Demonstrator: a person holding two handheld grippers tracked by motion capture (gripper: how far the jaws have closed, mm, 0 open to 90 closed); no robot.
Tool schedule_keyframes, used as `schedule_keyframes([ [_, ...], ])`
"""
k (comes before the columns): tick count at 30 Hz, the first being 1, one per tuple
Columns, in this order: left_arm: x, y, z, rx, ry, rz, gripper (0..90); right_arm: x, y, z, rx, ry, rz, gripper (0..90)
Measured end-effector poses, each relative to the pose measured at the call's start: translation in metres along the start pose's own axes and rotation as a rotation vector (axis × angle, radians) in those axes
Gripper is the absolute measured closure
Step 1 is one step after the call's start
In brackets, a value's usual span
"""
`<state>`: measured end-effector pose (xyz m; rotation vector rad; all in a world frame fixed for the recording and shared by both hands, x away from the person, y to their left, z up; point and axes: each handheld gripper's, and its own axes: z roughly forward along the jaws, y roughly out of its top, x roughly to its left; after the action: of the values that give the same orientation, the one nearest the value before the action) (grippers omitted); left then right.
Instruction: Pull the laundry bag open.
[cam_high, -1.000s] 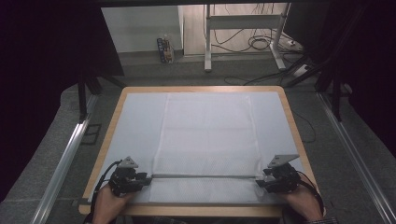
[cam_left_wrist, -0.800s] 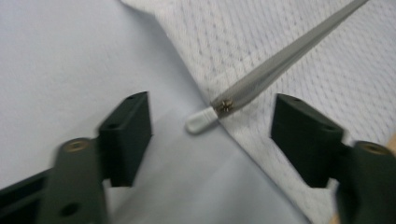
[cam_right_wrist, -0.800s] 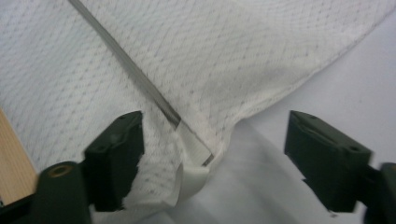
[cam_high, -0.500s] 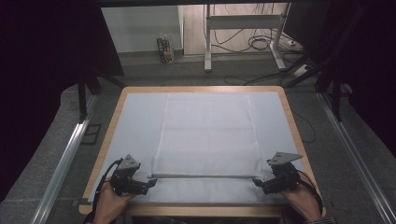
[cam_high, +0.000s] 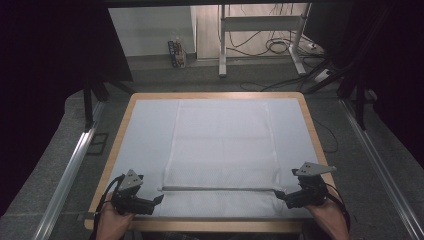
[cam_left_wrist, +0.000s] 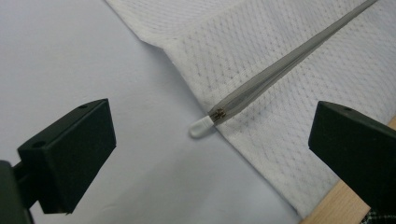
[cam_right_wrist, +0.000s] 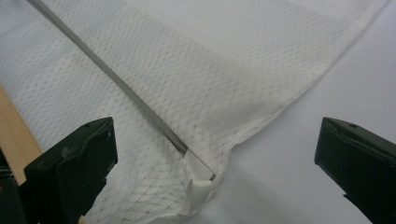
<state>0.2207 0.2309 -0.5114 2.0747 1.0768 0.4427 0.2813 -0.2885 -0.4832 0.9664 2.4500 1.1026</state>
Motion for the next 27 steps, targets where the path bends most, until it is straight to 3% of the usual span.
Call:
schedule_keyframes([
  [4,-0.002,-0.004,-0.008,-0.009,0.027,-0.003,0.0,0.003,0.0,-0.007,-0.019,-0.026,0.003,0.0],
  [7,-0.002,-0.008,-0.013,-0.024,0.019,-0.022,0.0,0.005,-0.001,-0.011,-0.028,-0.044,0.0,0.0],
  [14,0.001,-0.017,-0.024,-0.048,0.046,-0.047,0.0,0.004,-0.008,-0.019,-0.035,-0.042,0.034,0.0],
  [27,0.002,-0.031,-0.028,-0.042,0.083,-0.06,0.0,0.004,-0.026,-0.021,-0.025,-0.076,0.055,0.0],
])
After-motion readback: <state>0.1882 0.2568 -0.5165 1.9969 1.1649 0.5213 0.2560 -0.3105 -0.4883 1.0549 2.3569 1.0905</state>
